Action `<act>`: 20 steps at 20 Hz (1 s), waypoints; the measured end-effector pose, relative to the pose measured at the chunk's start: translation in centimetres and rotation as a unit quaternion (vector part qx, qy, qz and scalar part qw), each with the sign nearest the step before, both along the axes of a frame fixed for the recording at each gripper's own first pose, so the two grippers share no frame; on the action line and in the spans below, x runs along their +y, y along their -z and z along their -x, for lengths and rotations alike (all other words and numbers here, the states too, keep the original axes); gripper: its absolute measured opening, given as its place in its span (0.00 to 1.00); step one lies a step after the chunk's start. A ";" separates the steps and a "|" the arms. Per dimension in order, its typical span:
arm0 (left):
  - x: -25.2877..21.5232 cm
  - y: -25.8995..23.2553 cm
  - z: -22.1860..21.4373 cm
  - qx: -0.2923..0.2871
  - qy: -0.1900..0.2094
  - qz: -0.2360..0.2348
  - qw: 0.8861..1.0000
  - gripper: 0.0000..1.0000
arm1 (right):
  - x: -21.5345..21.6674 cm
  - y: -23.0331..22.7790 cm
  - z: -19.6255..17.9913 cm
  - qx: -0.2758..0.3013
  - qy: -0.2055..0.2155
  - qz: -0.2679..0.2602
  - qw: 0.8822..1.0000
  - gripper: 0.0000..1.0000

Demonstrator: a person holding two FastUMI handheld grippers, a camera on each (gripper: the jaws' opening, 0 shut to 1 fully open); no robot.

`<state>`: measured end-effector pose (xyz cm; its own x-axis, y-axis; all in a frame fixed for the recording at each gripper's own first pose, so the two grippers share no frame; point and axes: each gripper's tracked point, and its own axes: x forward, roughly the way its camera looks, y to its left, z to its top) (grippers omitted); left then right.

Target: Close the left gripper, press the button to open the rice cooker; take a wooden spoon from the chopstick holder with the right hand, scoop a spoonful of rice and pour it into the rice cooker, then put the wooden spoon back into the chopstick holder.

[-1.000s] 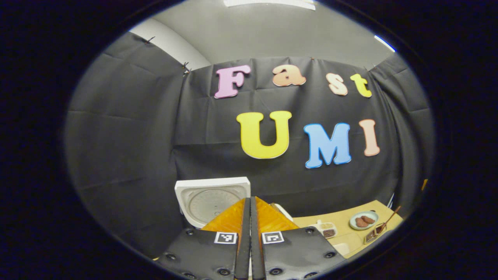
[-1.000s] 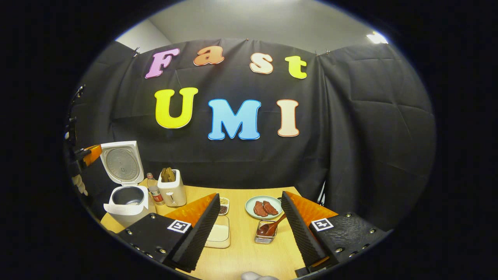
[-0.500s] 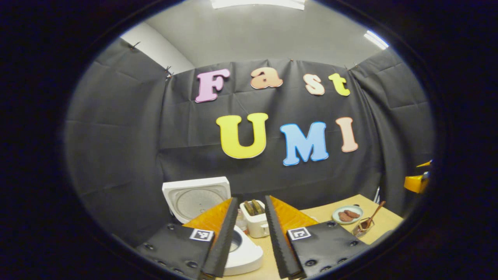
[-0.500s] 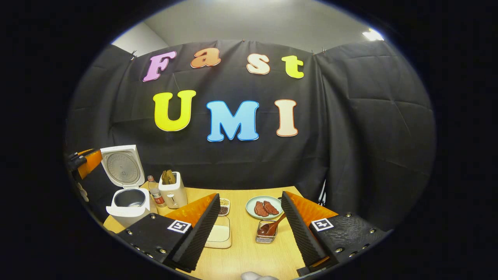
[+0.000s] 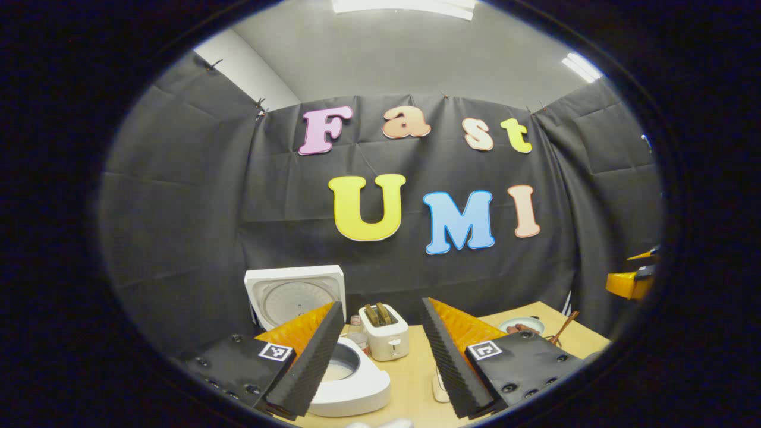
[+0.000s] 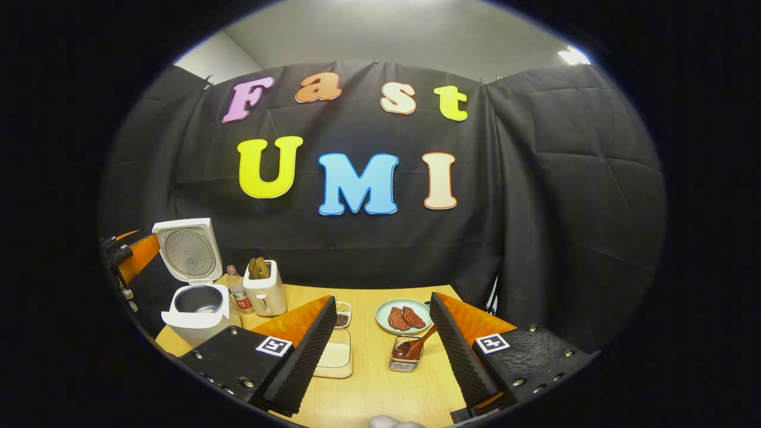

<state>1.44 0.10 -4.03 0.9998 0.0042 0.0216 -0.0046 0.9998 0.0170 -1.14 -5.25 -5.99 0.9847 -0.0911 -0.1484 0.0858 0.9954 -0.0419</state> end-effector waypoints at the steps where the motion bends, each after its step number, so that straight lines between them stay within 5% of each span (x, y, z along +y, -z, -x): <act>1: -0.1 0.0 0.1 0.000 0.001 0.000 1.000 0.94 | -0.1 0.0 0.1 0.000 0.001 0.000 1.000 0.96; 7: -1.2 -0.6 0.9 -0.013 0.010 0.004 1.000 0.95 | -1.0 2.7 0.5 0.012 0.012 -0.009 1.000 0.96; 14: -3.6 0.0 1.2 -0.019 0.034 -0.002 0.999 0.94 | -3.5 12.0 0.3 0.049 0.033 -0.075 0.995 0.96; 20: -6.5 1.6 1.3 0.004 0.036 0.008 0.999 0.96 | -7.7 19.1 -4.6 0.080 0.059 -0.123 0.987 0.97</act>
<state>0.13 -6.42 -5.64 0.9976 -0.0678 0.0134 0.0677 0.9977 0.0012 3.46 -12.94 -25.11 0.9311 -0.1464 -0.3340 0.2144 0.9606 0.1767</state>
